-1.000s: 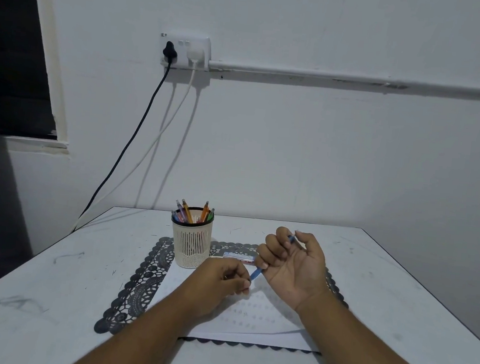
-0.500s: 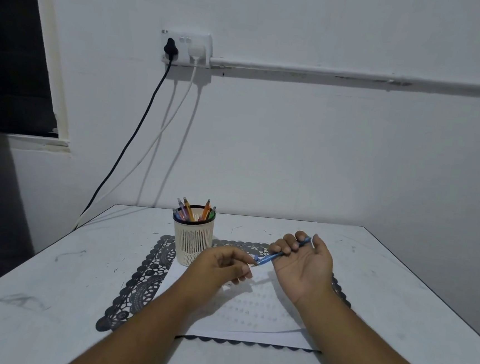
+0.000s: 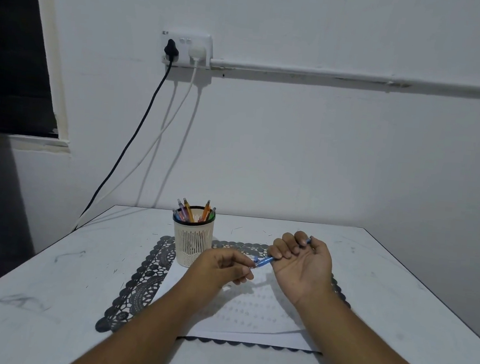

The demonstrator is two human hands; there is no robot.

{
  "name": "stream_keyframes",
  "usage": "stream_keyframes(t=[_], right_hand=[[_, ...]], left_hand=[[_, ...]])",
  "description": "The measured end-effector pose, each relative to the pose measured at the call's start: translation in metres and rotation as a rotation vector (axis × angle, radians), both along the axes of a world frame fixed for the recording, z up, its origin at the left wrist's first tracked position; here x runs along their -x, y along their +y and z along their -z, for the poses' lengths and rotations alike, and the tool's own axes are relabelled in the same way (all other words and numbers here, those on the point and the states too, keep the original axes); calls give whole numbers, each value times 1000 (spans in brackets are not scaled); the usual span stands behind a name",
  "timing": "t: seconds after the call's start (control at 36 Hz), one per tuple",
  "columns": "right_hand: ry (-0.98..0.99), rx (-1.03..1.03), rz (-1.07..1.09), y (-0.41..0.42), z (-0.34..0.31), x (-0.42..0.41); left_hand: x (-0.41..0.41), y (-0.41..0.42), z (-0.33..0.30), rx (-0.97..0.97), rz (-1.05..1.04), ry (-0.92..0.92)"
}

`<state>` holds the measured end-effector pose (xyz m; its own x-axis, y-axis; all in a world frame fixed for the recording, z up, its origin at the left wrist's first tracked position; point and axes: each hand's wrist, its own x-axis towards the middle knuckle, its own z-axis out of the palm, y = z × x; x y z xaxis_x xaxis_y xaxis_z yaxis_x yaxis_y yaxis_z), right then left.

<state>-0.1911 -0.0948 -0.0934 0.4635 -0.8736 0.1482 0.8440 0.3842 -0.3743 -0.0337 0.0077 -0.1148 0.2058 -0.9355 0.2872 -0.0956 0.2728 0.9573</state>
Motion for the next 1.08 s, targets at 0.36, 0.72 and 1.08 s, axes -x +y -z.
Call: stream_keyframes(t=[0.36, 0.72, 1.08], right_hand=[[317, 58, -59, 15, -7, -7], [752, 176, -83, 16, 11, -17], [984, 158, -142, 9, -26, -45]], left_hand=[[-11, -1, -11, 44, -16, -130], [-126, 41, -9, -130, -256, -1074], [-155, 49, 20, -147, -32, -1354]])
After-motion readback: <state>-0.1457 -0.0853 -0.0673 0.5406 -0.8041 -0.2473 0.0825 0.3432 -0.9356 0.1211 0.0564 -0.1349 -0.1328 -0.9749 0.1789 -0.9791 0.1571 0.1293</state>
